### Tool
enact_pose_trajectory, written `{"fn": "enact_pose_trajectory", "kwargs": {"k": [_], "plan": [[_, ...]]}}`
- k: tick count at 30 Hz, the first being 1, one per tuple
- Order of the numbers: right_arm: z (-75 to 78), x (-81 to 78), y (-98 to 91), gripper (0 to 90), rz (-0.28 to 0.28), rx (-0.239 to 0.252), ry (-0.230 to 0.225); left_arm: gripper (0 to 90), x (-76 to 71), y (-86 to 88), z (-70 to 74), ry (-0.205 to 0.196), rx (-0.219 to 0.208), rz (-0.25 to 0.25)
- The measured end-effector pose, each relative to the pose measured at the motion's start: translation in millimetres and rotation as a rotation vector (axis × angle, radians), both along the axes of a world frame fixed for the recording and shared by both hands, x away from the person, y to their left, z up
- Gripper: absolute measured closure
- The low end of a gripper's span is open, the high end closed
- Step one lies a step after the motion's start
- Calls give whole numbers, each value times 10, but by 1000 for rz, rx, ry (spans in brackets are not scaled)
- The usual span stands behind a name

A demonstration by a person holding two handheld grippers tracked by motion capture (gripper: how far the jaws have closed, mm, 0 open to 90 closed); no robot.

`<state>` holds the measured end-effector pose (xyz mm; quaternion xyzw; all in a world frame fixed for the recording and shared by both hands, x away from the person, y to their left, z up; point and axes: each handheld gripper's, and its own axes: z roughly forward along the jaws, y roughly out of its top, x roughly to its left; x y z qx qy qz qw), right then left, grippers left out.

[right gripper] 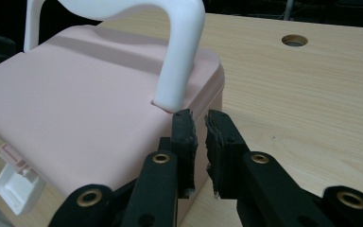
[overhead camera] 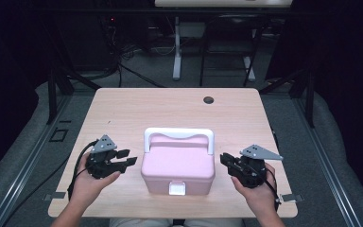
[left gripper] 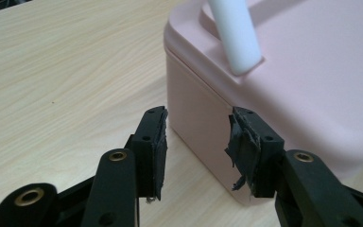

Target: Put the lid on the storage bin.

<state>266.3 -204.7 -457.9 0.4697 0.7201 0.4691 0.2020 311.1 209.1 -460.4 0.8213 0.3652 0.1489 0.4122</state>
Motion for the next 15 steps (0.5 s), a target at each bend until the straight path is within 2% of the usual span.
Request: {"fn": "enact_pose_trajectory", "kwargs": {"k": [8, 15], "plan": [[-18, 58, -97, 799, -26, -2, 8, 556, 121, 25, 7, -12, -27, 30], [-65, 114, -176, 793, -50, -2, 22, 553, 193, 88, -60, 2, -23, 56]]}}
